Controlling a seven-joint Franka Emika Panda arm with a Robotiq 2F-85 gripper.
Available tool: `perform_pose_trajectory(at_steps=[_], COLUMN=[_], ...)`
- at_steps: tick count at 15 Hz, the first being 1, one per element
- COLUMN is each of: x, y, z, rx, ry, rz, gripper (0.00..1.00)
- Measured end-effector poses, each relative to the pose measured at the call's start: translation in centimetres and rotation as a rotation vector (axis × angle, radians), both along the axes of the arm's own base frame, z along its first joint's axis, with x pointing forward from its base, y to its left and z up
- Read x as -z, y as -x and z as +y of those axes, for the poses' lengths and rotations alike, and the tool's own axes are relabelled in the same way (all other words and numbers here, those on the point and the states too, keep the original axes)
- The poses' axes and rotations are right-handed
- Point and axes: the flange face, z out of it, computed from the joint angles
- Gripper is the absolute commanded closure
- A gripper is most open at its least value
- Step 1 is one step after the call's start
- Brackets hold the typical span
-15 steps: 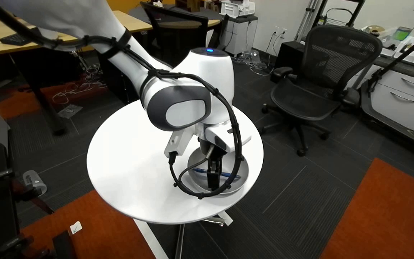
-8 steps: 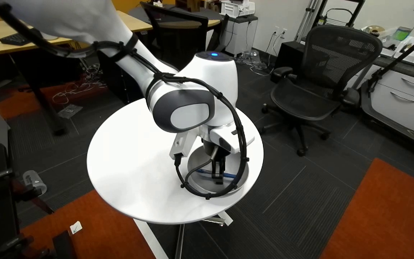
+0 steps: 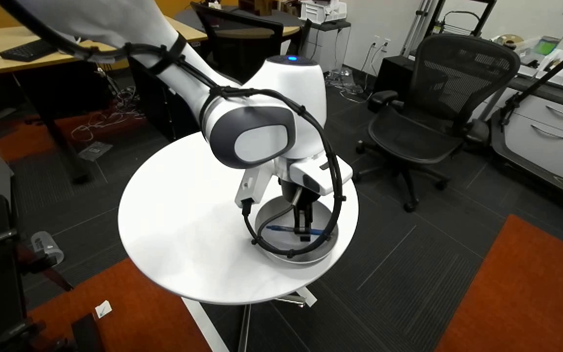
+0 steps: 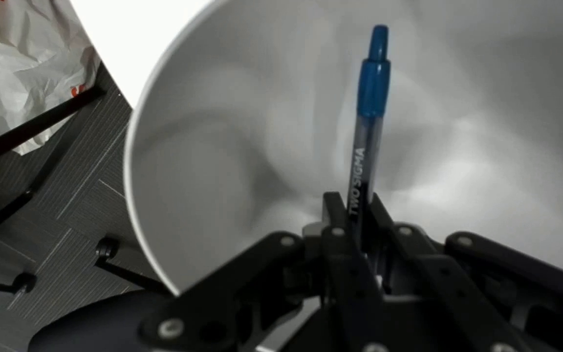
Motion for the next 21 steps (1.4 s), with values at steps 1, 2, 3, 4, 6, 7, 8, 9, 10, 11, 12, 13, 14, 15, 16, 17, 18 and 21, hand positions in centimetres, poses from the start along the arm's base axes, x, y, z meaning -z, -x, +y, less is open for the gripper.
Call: perform_pose_trajectory(at_steps=[1, 2, 3, 4, 6, 7, 8, 9, 10, 11, 12, 13, 14, 15, 16, 17, 18, 21], x=[-1.2, -2.5, -4.0, -5.5, -8.4, -9.8, -11.1, -12.2, -13.2, -14.0, -14.6, -15.0, -15.3, -15.4, -15.4, -15.3, -15.0, -14.2], y=[-0.1, -0.2, -0.2, -0.1, 0.4, 0.7, 1.0, 1.4, 1.7, 2.1, 2.3, 2.5, 2.7, 2.9, 3.0, 3.2, 3.4, 4.2], z=[0.1, 0.3, 0.6, 0.9, 1.7, 2.3, 2.8, 3.5, 4.2, 5.2, 6.2, 7.5, 9.0, 10.5, 12.3, 14.1, 15.9, 21.0], rx=[-0.004, -0.007, -0.011, -0.015, -0.025, -0.03, -0.034, -0.041, -0.053, -0.07, -0.093, -0.122, -0.152, -0.186, -0.225, -0.27, -0.316, -0.48], ry=[0.01, 0.017, 0.023, 0.025, 0.026, 0.021, 0.014, 0.006, -0.002, -0.008, -0.009, -0.01, -0.011, -0.012, -0.014, -0.016, -0.019, -0.038], rz=[-0.01, -0.023, -0.037, -0.051, -0.078, -0.092, -0.105, -0.117, -0.127, -0.132, -0.134, -0.132, -0.13, -0.125, -0.118, -0.108, -0.098, -0.068], gripper=[0.97, 0.97, 0.97, 0.97, 0.97, 0.97, 0.97, 0.97, 0.97, 0.97, 0.97, 0.97, 0.97, 0.97, 0.97, 0.97, 0.97, 0.97])
